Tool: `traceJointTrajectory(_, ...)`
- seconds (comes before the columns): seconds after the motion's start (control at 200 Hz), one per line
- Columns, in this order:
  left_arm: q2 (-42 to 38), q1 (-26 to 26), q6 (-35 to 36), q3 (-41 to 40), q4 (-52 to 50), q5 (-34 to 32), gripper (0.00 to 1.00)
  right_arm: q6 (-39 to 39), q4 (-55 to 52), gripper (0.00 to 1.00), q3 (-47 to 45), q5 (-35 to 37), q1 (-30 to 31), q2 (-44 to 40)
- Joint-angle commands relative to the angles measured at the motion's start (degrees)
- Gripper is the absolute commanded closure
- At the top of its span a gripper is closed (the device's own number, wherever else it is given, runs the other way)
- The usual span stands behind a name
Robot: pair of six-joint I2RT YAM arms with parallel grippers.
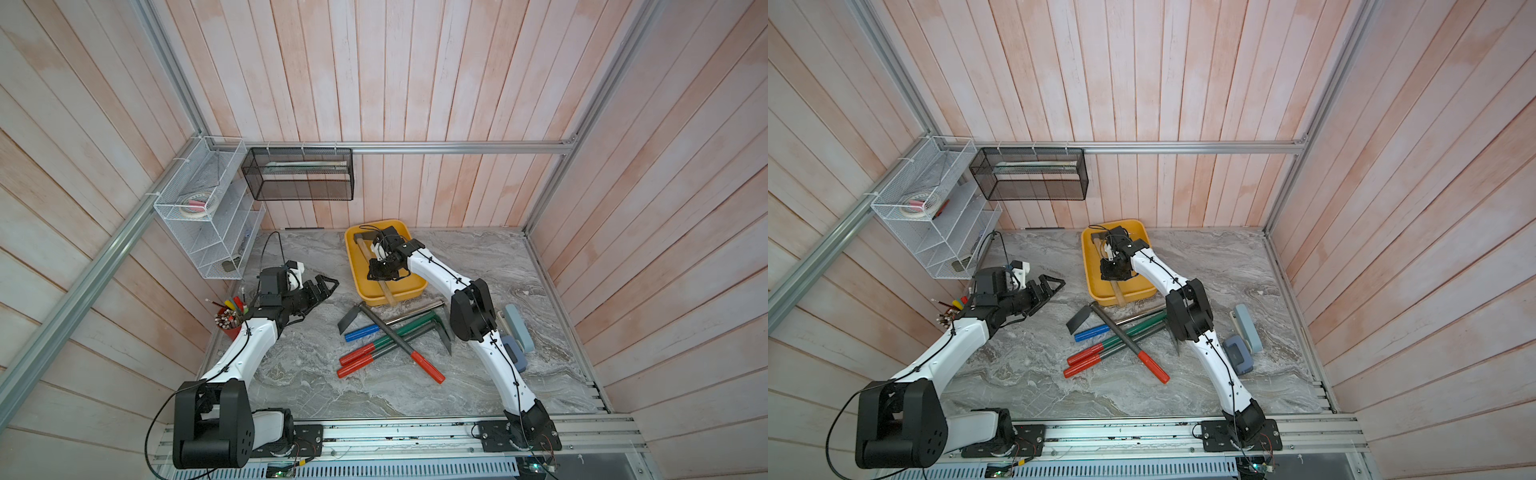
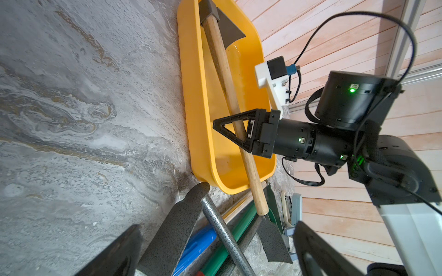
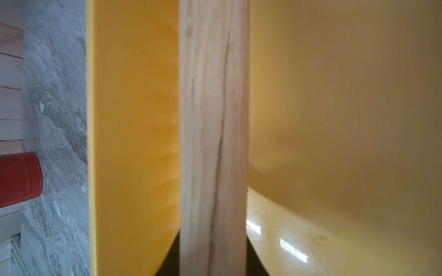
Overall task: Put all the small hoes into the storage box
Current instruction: Place the hoe in the storage box.
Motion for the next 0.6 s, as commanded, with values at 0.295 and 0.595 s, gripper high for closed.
traceJointTrajectory(0.295, 0.80, -0.36, 0.44, -0.74, 0.11, -0.53, 0.00, 0.78, 4.52, 0.97, 2.67, -0.66, -0.41, 0.66)
traceJointTrajectory(0.595, 0.93, -0.36, 0.55, -0.74, -0.10, -0.61, 0.00, 0.52, 5.77, 0.95, 2.94, -2.28, -0.41, 1.08)
